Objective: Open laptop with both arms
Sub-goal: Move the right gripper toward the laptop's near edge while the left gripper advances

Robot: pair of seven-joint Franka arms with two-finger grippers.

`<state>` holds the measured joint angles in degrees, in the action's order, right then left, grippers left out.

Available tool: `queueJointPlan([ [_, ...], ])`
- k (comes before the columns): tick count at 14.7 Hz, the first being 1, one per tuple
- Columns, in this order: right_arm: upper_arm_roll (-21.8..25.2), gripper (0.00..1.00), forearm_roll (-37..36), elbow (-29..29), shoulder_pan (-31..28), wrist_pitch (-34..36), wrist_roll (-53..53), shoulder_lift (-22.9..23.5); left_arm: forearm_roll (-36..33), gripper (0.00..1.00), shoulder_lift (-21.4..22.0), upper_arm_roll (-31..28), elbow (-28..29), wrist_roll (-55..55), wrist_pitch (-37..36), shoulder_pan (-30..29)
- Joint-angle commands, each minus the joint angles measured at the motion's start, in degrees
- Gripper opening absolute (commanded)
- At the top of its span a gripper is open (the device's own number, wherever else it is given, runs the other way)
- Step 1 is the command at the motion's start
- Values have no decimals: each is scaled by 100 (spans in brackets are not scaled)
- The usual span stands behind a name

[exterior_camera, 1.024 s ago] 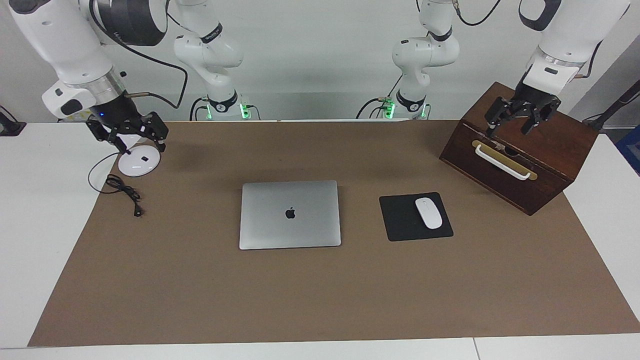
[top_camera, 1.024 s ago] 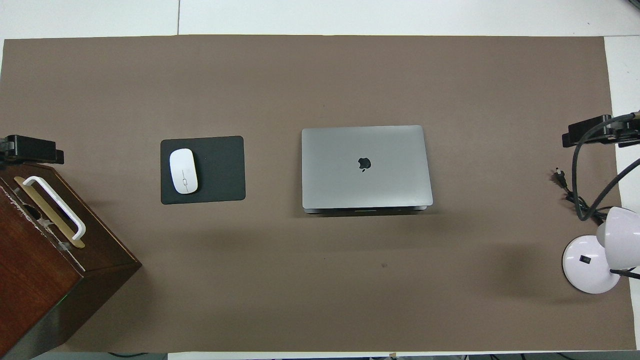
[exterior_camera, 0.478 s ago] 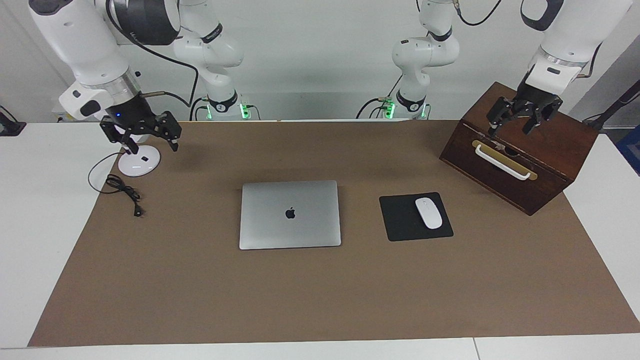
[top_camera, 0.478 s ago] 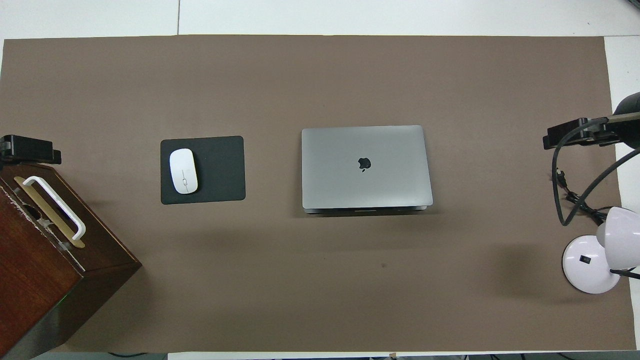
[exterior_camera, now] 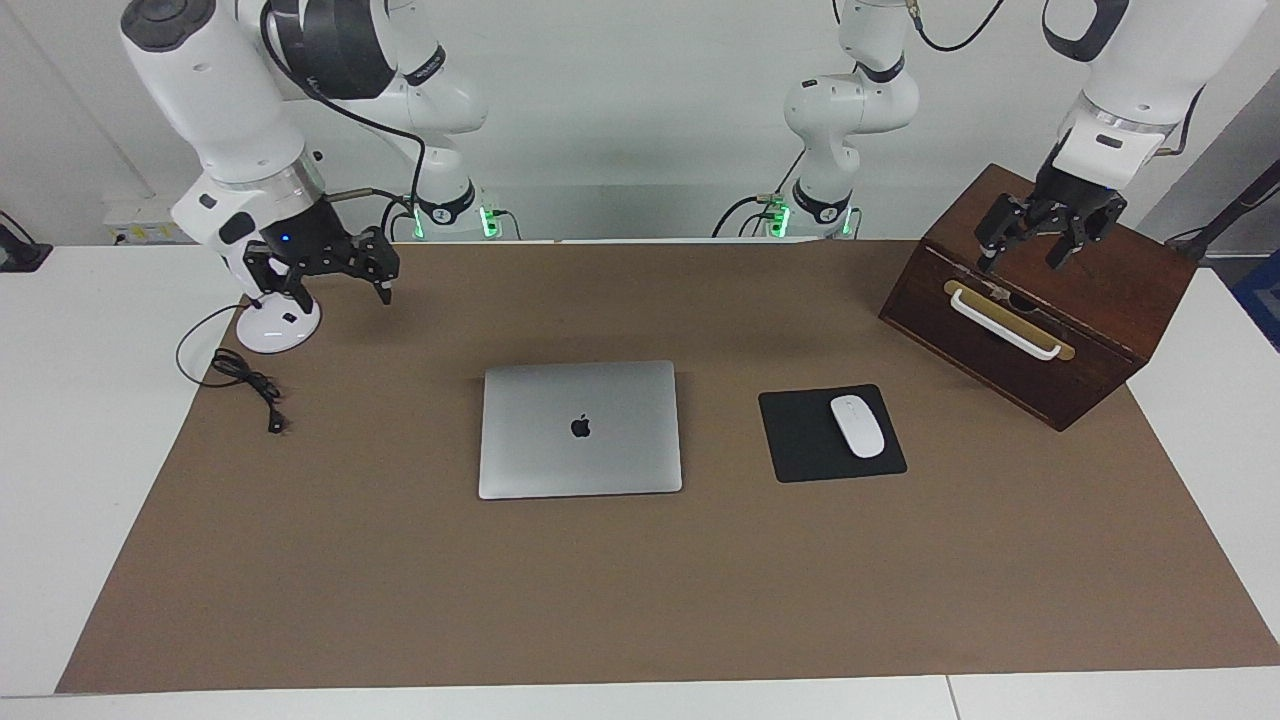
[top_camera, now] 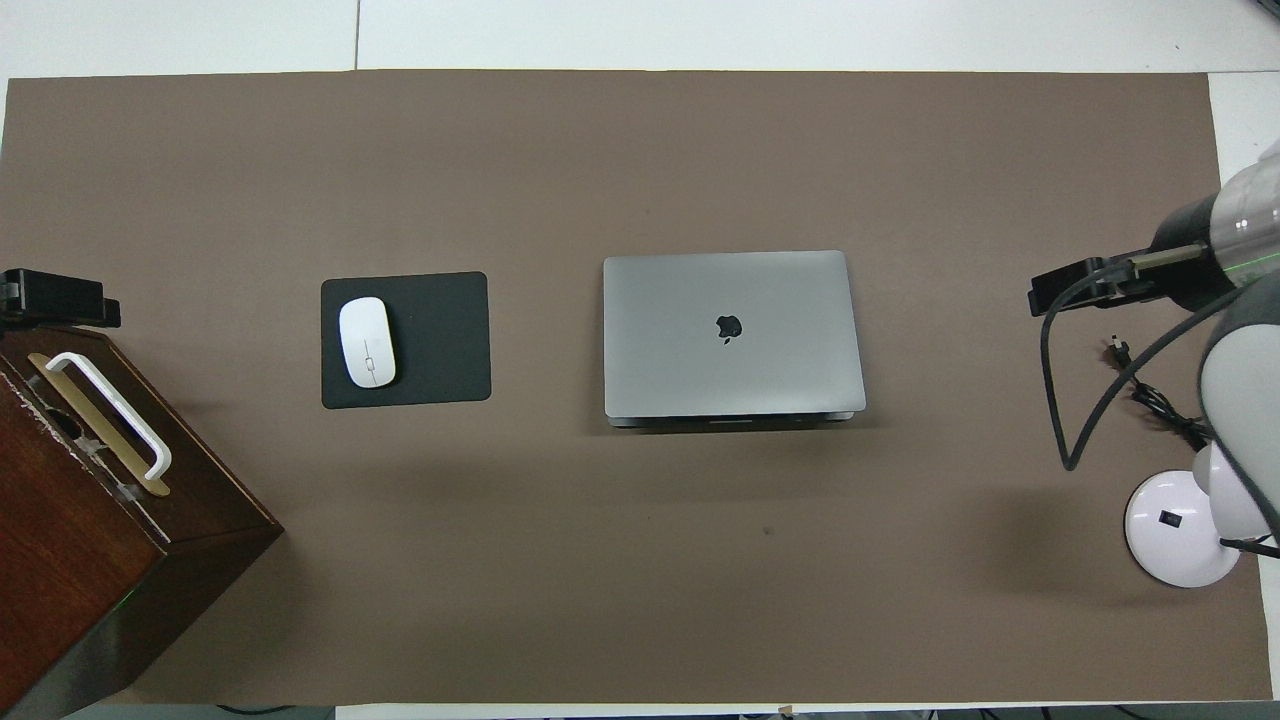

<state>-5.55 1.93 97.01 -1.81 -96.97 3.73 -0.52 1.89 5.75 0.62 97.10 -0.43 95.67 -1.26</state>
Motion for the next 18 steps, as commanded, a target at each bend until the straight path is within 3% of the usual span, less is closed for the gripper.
queueJointPlan([
  [1,-8,100,106,493,40,-209,434,-352,13,100,93,35,98,-28,144,-23],
  [5,-8,100,88,757,206,-534,865,-396,13,100,101,44,98,-80,92,12],
  [6,-8,100,19,784,303,-534,927,-396,13,95,93,61,99,-89,109,12],
  [7,-8,100,0,819,408,-525,945,-396,13,70,93,70,99,-89,136,12],
  [8,-8,100,-52,845,487,-534,954,-405,13,29,93,70,90,-89,145,12],
  [9,-8,100,-148,863,584,-525,954,-431,13,0,84,79,90,-89,153,12],
  [14,-8,100,-518,1293,1120,-814,1376,-589,39,0,75,88,107,-80,267,3],
  [18,-16,100,-527,1644,1472,-973,1402,-704,163,0,40,88,142,-45,881,187],
])
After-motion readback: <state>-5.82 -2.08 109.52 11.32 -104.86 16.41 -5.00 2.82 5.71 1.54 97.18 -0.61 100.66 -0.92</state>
